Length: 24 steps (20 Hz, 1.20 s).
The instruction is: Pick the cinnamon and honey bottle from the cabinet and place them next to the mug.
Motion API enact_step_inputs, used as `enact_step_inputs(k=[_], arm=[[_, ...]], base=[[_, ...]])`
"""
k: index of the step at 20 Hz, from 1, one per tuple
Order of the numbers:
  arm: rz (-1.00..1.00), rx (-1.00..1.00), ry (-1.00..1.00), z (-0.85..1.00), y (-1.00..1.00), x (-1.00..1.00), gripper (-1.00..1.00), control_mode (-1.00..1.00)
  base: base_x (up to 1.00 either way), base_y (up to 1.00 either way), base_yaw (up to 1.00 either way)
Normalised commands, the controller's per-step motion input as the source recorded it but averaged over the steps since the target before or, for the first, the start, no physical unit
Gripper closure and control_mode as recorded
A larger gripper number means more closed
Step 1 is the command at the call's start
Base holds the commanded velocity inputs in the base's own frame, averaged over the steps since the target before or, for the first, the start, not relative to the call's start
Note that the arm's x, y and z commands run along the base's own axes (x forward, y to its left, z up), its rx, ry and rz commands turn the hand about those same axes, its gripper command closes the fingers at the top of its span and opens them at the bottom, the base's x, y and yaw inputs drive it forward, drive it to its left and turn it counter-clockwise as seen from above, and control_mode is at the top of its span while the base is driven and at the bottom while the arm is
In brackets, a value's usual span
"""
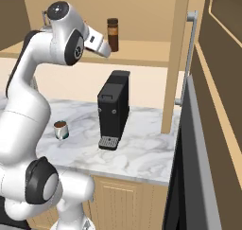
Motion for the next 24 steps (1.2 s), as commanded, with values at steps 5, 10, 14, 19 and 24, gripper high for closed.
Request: enact_step_inputs(k=[5, 10, 14, 19, 24], arm=[[0.07, 0.02, -0.08, 0.03, -0.19, 0.0, -1.0, -1.0], [0.12, 0.0, -0.13, 0.0, -0.09, 0.18, -1.0, -1.0], [0.15, 0.0, -0.08, 0.0, -0.01, 0.29, -1.0, -1.0], [0.08, 0.0, -0.01, 0.08, 0.0, 0.27, -1.0, -1.0], [0.01, -0.02, 0.0, 0.06, 0.0, 0.3, -1.0, -1.0]], base=[[0.0, 0.0, 0.0], [0.0, 0.0, 0.0], [0.0, 0.0, 0.0], [0.0, 0.0, 0.0], [0.0, 0.0, 0.0]])
